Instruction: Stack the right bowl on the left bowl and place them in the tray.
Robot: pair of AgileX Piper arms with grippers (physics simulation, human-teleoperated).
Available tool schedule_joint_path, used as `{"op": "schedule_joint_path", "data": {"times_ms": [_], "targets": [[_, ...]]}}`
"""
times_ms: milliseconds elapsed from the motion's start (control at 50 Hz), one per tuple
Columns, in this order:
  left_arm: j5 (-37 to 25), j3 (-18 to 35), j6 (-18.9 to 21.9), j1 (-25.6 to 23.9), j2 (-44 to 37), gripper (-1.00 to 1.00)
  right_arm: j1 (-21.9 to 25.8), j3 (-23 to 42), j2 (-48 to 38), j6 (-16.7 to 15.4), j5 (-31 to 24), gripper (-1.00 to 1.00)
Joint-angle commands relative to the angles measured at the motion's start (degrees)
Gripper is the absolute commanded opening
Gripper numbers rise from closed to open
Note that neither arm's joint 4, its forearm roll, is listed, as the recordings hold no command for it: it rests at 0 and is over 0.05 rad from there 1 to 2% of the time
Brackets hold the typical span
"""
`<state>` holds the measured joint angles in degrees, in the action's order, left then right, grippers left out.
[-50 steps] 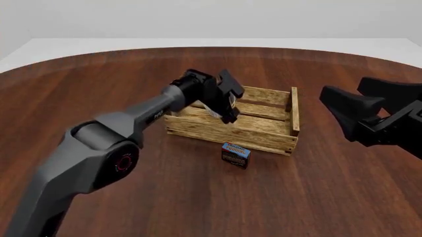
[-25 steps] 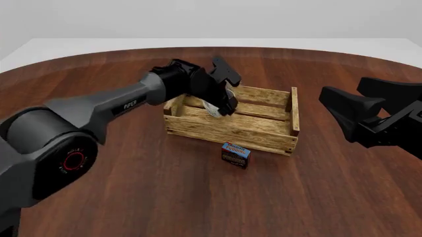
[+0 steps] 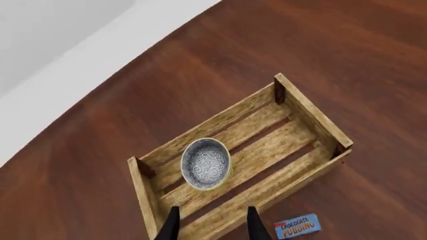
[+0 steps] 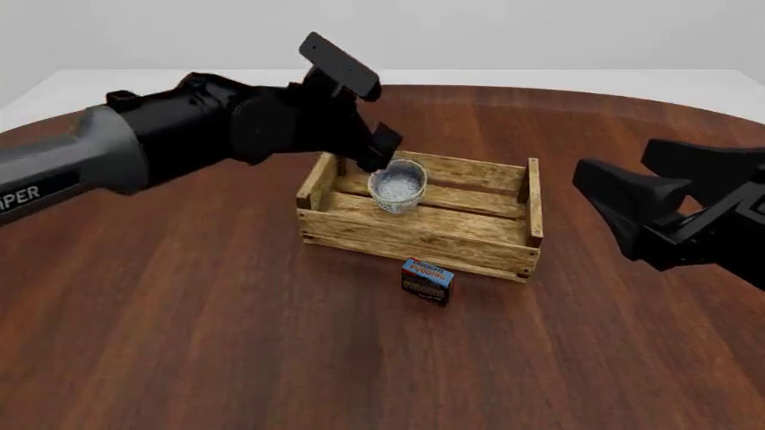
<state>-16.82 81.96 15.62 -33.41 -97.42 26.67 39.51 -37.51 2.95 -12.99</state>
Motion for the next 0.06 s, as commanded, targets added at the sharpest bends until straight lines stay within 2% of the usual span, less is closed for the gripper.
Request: {"op": "schedule_joint_path", "data": {"times_ms": [20, 60], "targets": [[5.9, -9.1, -9.2, 2.4, 10.5, 1.0, 0.6, 0.2, 0.2, -0.4, -0.1, 1.0], [6.7, -10.6, -10.0, 3.2, 12.8, 1.0, 0.2, 0.3, -0.1, -0.4, 0.1, 1.0]]}}
